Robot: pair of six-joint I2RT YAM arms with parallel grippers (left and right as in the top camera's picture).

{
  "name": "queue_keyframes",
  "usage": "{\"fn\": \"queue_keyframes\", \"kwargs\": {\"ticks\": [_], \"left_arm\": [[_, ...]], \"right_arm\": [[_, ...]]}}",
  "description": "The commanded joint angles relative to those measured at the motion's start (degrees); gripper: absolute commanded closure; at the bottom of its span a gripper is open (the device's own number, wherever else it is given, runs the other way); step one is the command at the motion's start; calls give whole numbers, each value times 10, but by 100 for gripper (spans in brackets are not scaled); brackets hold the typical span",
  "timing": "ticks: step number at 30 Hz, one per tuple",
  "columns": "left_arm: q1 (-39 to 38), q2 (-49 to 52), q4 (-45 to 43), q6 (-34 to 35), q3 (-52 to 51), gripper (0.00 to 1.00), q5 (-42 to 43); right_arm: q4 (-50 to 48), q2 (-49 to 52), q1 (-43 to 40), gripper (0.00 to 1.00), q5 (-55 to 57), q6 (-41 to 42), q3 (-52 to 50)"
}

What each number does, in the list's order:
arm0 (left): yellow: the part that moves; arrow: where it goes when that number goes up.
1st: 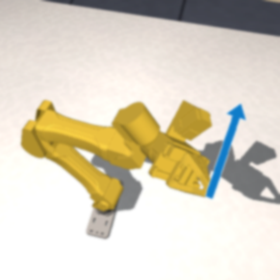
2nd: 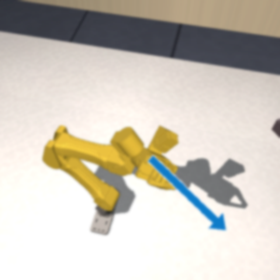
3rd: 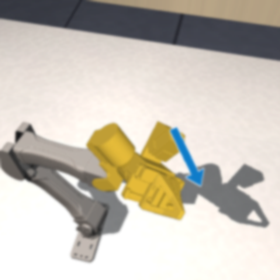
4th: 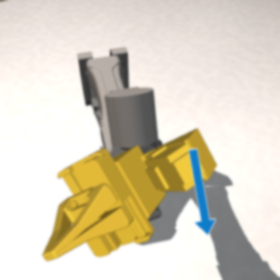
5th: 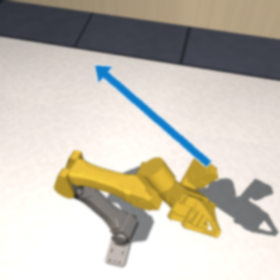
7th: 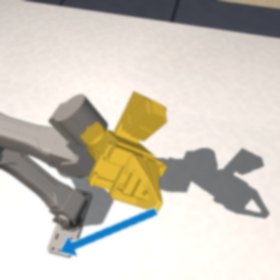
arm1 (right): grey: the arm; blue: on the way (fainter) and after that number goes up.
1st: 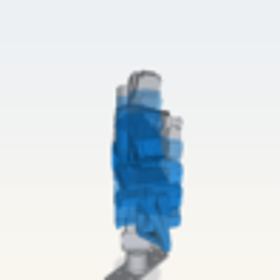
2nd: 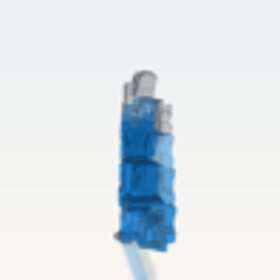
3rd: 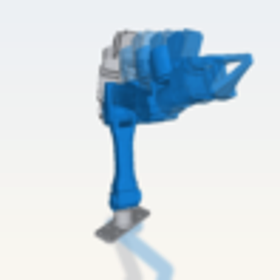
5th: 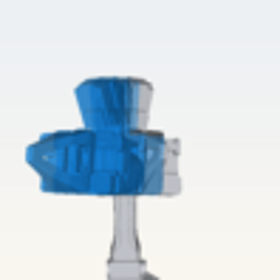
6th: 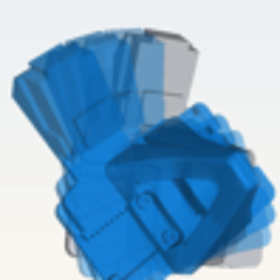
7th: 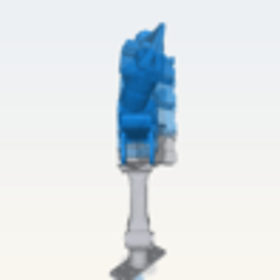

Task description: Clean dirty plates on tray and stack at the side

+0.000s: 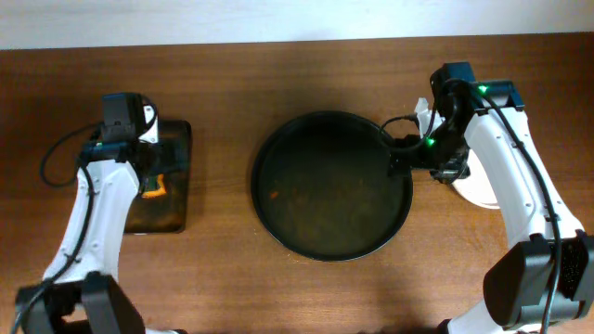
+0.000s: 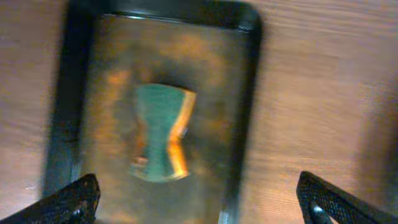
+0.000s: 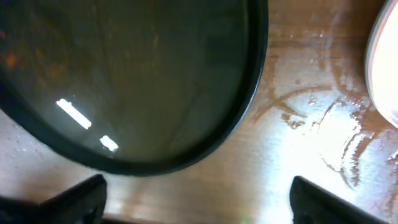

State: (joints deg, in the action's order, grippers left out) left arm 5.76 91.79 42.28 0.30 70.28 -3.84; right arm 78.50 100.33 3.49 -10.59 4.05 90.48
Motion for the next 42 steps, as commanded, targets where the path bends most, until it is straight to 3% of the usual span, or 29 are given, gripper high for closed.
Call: {"fn": "queue_keyframes", "kwargs": {"ticks": [1,5,9,12,19,23,35,39,42], "left_arm": [[-12,-1,67,9,3,1,94],[-11,-1,194,78,3,1,102],[-11,-8,262,56,0,1,101],[-12,-83,228,39,-54,1,101],[-12,-432,62,18,-256,1,120],[-11,-559,59,18,-283,1,116],[-11,-566,64,18,-283,1,116],[-11,-566,64,18,-283,1,116],[-11,-566,64,18,-283,1,116]], "right_arm": [[-37,-16,2,1,3,-2,4],[-40,-16,2,1,2,-2,4],[23,-22,2,1,3,11,4],[-5,-87,2,1,3,14,-47],[-173,-372,2,1,15,35,-290],[-174,-471,2,1,42,35,-308],[-175,-368,3,1,42,35,-309],[-183,-440,3,1,66,33,-312],[-285,-532,3,1,68,2,-364]]}}
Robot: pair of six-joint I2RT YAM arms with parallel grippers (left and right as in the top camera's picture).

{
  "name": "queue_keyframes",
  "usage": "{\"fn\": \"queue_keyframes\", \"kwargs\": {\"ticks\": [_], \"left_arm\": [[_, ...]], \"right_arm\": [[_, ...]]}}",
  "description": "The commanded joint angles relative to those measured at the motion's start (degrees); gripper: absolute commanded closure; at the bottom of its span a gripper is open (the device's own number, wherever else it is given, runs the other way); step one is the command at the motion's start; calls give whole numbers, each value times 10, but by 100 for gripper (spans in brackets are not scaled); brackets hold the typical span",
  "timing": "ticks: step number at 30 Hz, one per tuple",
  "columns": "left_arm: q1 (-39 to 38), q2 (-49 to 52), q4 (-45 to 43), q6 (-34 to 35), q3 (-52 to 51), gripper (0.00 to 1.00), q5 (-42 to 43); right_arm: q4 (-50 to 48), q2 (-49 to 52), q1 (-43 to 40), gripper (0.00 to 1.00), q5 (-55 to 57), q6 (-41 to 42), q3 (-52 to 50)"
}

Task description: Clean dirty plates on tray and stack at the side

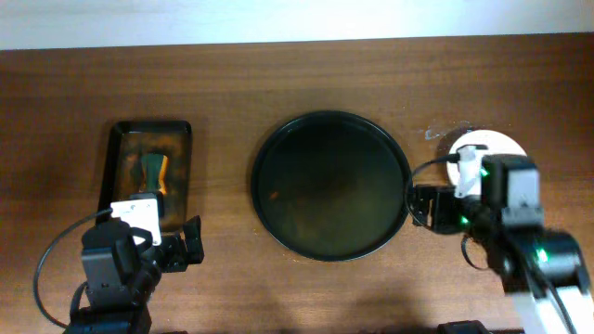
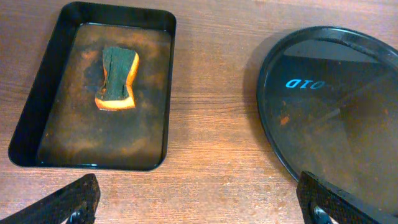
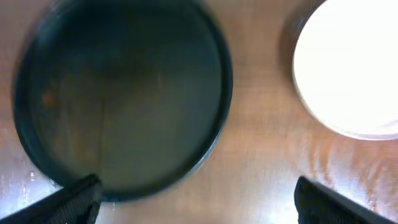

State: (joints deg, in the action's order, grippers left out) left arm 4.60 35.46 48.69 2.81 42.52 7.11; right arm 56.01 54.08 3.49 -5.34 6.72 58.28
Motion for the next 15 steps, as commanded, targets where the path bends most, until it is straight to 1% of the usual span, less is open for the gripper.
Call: {"fn": "queue_keyframes", "kwargs": {"ticks": [1,3,5,8,11,15], "left_arm": [[0,-3,0,-7,-5,1,6],[0,-3,0,-7,-5,1,6],[0,-3,0,-7,-5,1,6],[0,-3,0,-7,-5,1,6],[0,-3,0,-7,-5,1,6],[0,-3,0,-7,-5,1,6]], "right_arm": [[-110,-114,3,1,13,-29,-83],[-200,-207,3,1,3,-29,-167],[-303,-335,3,1,-5,-29,-277],[-426,-457,3,1,-6,-29,-391],[-518,-501,3,1,-3,-29,-465],[-669,-540,3,1,16,-35,-561]]}}
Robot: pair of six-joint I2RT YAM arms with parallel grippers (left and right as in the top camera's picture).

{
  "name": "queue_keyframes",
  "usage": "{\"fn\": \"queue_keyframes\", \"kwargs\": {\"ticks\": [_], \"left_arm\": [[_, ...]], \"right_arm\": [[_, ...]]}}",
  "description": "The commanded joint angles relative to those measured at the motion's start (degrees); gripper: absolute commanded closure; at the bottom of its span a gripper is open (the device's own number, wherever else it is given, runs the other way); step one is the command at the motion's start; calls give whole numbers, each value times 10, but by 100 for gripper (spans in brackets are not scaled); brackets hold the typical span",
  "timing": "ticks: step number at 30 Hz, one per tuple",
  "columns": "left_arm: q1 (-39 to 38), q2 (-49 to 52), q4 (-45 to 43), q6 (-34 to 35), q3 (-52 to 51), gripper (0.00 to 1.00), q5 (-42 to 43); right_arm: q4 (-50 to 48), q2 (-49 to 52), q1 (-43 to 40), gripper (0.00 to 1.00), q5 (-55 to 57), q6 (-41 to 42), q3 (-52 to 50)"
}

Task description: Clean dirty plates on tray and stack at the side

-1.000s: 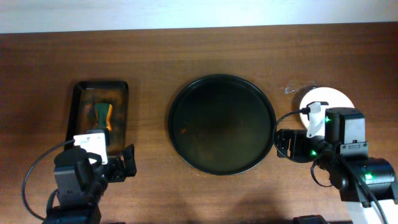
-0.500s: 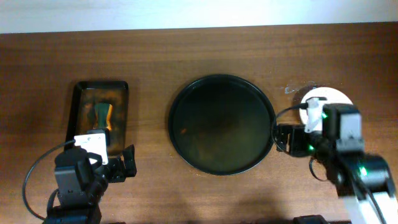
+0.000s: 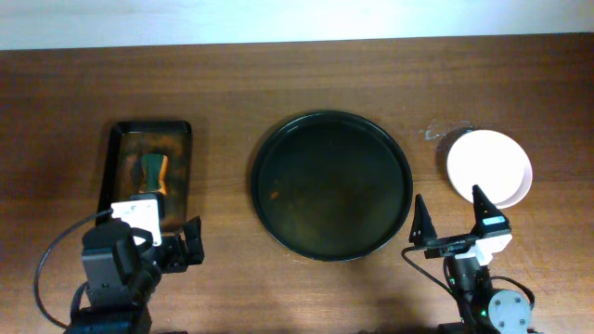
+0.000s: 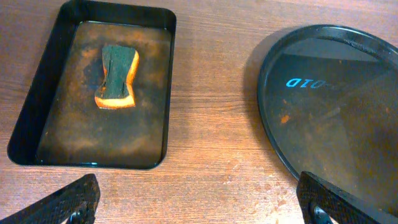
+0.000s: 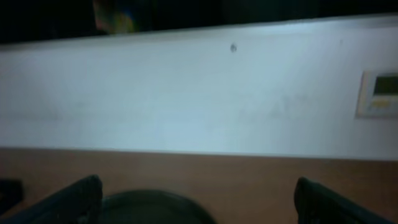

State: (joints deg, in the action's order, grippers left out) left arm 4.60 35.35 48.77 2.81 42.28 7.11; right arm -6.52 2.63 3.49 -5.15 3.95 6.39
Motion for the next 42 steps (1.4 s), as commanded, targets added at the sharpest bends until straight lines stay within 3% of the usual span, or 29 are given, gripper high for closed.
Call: {"fn": "queue_keyframes", "kwargs": {"ticks": [1,7,26,29,31,36,39,42], "left_arm": [[0,-2,-1,-7,-3,1,6],[0,-2,-1,-7,-3,1,6],[0,-9,0,-7,-3,1,6],[-5,-58,2,-8,-19,1,3],[-35,-161,-18,-7,-98,1,-11],[-60,-302,-171,-7,-257,1,-9],[-75,-348,-308,-7,-336,1,-9],[-79,-351,-507,-5,-417,1,-11]], "right_arm": [[-72,-24,3,1,14,-8,-61],[108,-24,3,1,7,-65,-61],[106,-24,3,1,7,-65,-61],[106,-24,3,1,7,-65,-61],[106,-24,3,1,7,-65,-61],[106,-24,3,1,7,-65,-61],[106,-24,3,1,7,-65,-61],[106,-24,3,2,7,-65,-61]]}}
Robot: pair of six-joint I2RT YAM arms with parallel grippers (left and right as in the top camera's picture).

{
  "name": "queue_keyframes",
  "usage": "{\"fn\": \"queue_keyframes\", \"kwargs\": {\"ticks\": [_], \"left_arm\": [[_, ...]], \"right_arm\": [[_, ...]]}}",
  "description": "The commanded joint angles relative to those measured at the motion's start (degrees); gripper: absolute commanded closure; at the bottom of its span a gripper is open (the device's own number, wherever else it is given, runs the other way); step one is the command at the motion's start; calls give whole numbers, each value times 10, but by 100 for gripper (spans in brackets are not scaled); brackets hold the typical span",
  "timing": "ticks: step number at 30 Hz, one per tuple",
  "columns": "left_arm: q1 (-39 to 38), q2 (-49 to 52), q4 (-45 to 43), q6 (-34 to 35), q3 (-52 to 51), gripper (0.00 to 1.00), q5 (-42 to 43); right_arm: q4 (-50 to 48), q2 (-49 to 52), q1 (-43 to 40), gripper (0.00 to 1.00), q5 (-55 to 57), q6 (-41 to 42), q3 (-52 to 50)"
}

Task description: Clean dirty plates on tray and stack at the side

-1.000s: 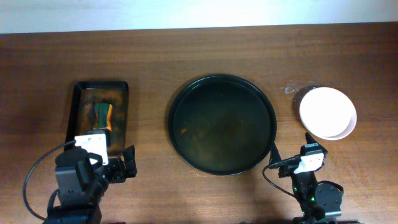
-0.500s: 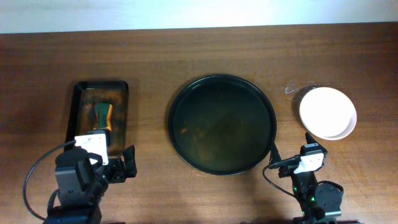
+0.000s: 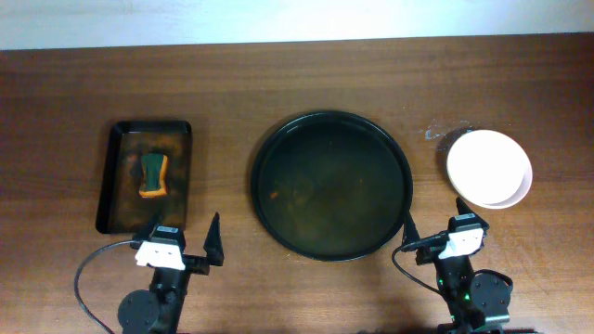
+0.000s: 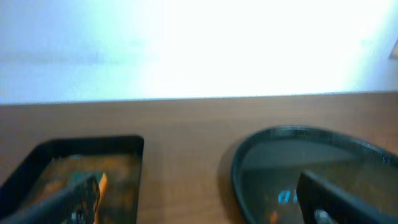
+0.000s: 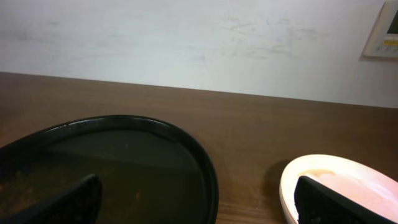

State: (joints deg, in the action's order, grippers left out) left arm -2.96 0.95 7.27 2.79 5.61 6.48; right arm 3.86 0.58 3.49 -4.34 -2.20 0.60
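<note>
The round black tray [image 3: 329, 186] lies at the table's middle with only orange smears on it; it also shows as the tray [image 4: 311, 155] and tray [image 5: 124, 149] in the wrist views. A white plate stack [image 3: 489, 168] sits to its right, seen as the plate [image 5: 336, 180] in the right wrist view. A green-and-orange sponge [image 3: 152, 175] rests in a rectangular black pan [image 3: 116, 199]. My left gripper [image 3: 176, 250] and right gripper [image 3: 438, 241] are at the front edge, both open and holding nothing.
A wet patch [image 3: 441, 132] marks the wood behind the white plates. A pale wall [image 5: 186, 37] rises past the table's far edge. The sponge [image 4: 93, 183] and its pan [image 4: 81, 146] show low in the left wrist view.
My left arm has folded down at the front edge, and its camera now looks level across the table instead of down at it. The right arm stays at the front edge, sitting slightly lower.
At first my left gripper hovered open over the sponge pan and my right was between the round tray and the white plates. Then both were back near the front of the table. After that the right arm was folded low, and now the left is too.
</note>
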Motion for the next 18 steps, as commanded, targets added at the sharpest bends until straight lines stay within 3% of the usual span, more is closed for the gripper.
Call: {"fn": "queue_keyframes", "kwargs": {"ticks": [1,5,18], "left_arm": [[-4,-7,-101,-26,-51,1,-8],[-4,-7,-29,-50,-51,1,-9],[-3,-7,-31,-50,-51,1,-9]], "right_arm": [[3,-4,3,1,-1,-4,-3],[3,-4,3,1,-1,-4,-3],[3,-4,3,1,-1,-4,-3]]}}
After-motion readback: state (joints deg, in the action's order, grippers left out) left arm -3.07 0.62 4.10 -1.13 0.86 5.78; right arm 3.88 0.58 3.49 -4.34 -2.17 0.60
